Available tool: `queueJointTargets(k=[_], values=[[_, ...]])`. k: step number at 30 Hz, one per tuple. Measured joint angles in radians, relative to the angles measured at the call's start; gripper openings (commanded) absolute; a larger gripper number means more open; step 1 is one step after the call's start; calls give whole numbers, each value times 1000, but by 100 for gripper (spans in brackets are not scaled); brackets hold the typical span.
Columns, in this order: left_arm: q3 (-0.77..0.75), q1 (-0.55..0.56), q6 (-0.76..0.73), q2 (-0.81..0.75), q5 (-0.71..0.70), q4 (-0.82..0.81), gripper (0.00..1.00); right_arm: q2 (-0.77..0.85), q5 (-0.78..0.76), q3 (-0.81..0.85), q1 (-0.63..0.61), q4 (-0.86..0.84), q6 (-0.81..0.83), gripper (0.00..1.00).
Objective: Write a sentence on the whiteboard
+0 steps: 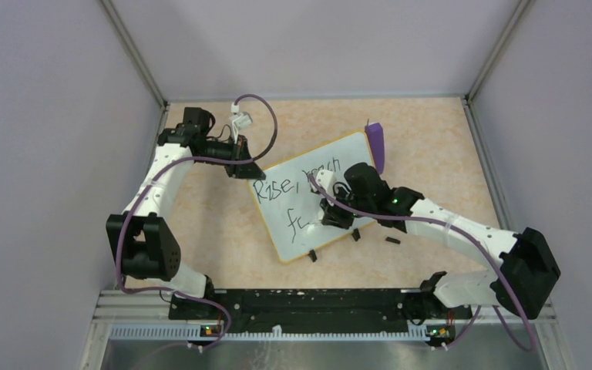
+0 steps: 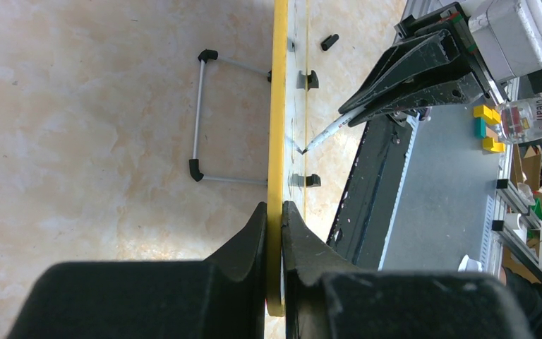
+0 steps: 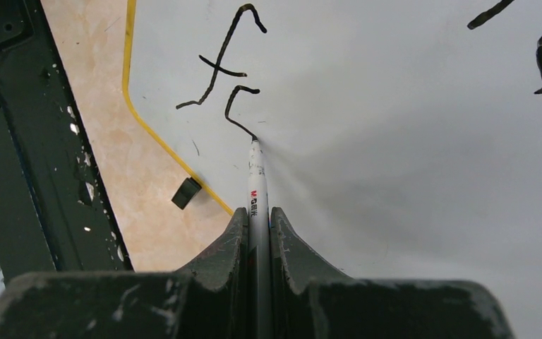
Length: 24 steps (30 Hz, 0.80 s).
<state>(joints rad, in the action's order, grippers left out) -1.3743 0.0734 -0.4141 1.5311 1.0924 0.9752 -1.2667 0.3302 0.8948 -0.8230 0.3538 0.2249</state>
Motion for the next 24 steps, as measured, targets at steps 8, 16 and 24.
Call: queueJointTargets(k=[8,16,24], values=[[0,0,0,0,0,0,0,4,-11,6,3,12,3,0],[0,0,0,0,0,0,0,-17,-14,60,4,8,0,0],[0,-2,0,5,0,-1,0,-38,6,76,6,5,-9,0]])
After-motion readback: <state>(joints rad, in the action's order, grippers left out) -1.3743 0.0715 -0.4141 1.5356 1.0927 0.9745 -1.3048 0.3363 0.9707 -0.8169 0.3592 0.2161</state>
